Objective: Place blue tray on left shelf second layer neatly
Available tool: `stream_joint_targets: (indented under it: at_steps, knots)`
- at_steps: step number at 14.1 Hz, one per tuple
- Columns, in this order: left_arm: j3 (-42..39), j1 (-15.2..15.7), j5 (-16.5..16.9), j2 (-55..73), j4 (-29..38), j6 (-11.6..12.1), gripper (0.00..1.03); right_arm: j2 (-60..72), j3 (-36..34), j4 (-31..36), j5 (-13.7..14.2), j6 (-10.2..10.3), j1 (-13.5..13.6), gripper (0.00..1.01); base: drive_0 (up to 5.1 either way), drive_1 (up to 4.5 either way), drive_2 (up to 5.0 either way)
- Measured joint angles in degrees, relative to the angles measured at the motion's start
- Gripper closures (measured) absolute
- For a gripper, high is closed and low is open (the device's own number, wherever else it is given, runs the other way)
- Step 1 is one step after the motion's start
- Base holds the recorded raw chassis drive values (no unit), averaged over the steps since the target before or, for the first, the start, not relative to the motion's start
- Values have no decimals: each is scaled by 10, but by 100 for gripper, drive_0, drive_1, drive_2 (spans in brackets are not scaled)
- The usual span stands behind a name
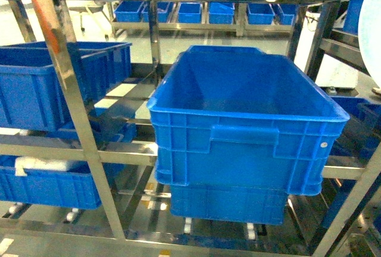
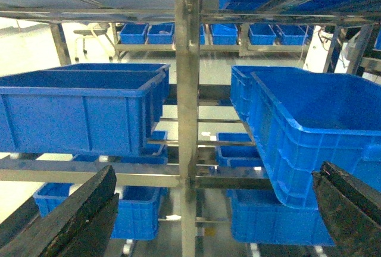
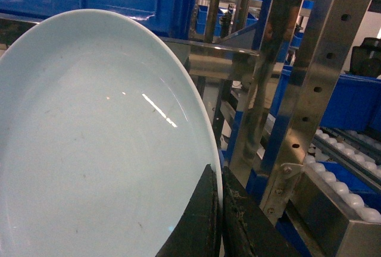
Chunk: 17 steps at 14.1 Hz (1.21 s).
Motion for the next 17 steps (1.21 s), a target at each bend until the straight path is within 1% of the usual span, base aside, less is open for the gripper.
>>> stream_joint_targets:
  at_steps: [2,5,6,11,17]
  knots:
    - [0,0,0,0,0,0,5,0,0,0,0,0,0,99,-475,266,266]
    - [0,0,-3,0,-1,0,5,0,0,3,-6,0,1,99,0,0,0]
    - [0,0,-2,0,0,0,5,0,0,-3,-2,0,0,99,0,0,0]
    - [0,0,0,0,-1,0,5,-2,0,1,-1,0,0,99,8,412,-396]
    - [0,0,0,0,0,0,5,2,0,-1,-1,0,0,99,2,23,-20]
